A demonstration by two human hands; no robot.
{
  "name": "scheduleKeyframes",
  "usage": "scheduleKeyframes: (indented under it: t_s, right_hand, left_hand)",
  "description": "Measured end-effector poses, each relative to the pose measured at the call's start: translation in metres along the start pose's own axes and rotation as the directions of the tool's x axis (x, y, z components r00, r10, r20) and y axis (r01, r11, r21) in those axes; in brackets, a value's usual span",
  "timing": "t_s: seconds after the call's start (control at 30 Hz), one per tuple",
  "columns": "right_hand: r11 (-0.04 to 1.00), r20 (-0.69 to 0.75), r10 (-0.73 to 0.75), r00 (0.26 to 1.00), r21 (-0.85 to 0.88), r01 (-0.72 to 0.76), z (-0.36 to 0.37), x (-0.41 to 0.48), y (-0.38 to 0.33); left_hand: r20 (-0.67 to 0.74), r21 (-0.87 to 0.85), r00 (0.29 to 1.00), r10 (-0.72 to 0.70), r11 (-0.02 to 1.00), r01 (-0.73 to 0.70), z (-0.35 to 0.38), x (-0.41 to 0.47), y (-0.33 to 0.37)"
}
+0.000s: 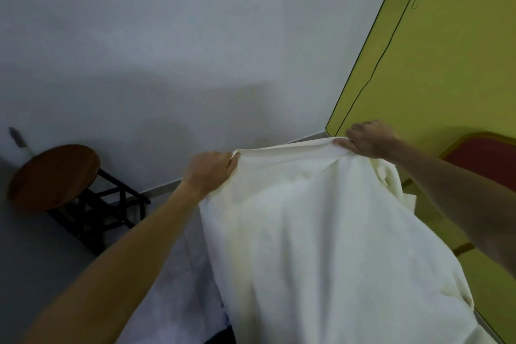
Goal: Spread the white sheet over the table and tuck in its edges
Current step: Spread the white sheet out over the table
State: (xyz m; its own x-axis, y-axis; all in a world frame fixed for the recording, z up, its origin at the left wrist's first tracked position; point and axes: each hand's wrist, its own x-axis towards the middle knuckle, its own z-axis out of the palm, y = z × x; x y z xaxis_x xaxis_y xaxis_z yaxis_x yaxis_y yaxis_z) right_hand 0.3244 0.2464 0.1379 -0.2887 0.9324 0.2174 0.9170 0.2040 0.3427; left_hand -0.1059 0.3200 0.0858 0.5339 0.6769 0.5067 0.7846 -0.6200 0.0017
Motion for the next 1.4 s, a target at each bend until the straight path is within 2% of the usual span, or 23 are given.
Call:
scheduleKeyframes:
  t_s: [0.1,0.3,0.37,0.5,0.6,0.8,0.9,1.0,1.1,1.23,1.4]
  right_hand:
    - [0.999,0.004,-0.028,1.000,-0.043,0.029,0.007,0.039,0.009]
    - [0.997,-0.028,-0.058,0.998,-0.047,0.057,0.044,0.090,0.013]
    - [0.994,0.024,-0.058,0.998,-0.091,0.059,0.063,0.104,0.011]
    - [0.998,0.234,0.056,0.971,-0.034,-0.049,0.096,0.112,-0.001]
    - [0.989,0.302,0.120,0.946,0.050,-0.142,0.111,0.103,-0.009]
    - [0.925,0.409,0.273,0.871,0.137,-0.354,0.139,0.059,-0.017]
    - [0.865,0.425,0.381,0.821,0.151,-0.479,0.150,0.030,-0.035]
    - [0.757,0.484,0.473,0.736,0.203,-0.620,0.154,-0.007,-0.071]
    - [0.628,0.552,0.537,0.638,0.243,-0.739,0.145,-0.053,-0.113]
    - [0.410,0.599,0.679,0.424,0.170,-0.896,0.116,-0.125,-0.160]
    - [0.195,0.628,0.756,0.183,0.050,-0.980,0.078,-0.217,-0.200]
  left_hand:
    - [-0.028,0.007,0.999,0.026,1.000,-0.026,0.014,0.026,-0.023]
    - [0.041,-0.010,0.999,-0.014,1.000,0.014,0.054,0.042,-0.053]
    - [0.084,0.005,0.996,-0.033,0.999,0.032,0.070,0.038,-0.062]
    - [0.270,0.032,0.954,-0.132,0.991,0.128,0.100,0.017,-0.075]
    - [0.340,-0.025,0.935,-0.099,0.993,0.114,0.122,-0.003,-0.073]
    - [0.335,-0.169,0.942,0.026,0.985,0.033,0.147,-0.019,-0.042]
    - [0.274,-0.275,0.952,0.133,0.960,-0.055,0.153,-0.018,-0.016]
    - [0.340,-0.363,0.909,0.242,0.925,-0.111,0.153,-0.014,0.012]
    - [0.425,-0.409,0.835,0.351,0.897,-0.169,0.152,-0.007,0.047]
    - [0.443,-0.496,0.727,0.525,0.819,-0.289,0.149,0.005,0.102]
    - [0.349,-0.604,0.597,0.722,0.660,-0.446,0.139,0.005,0.175]
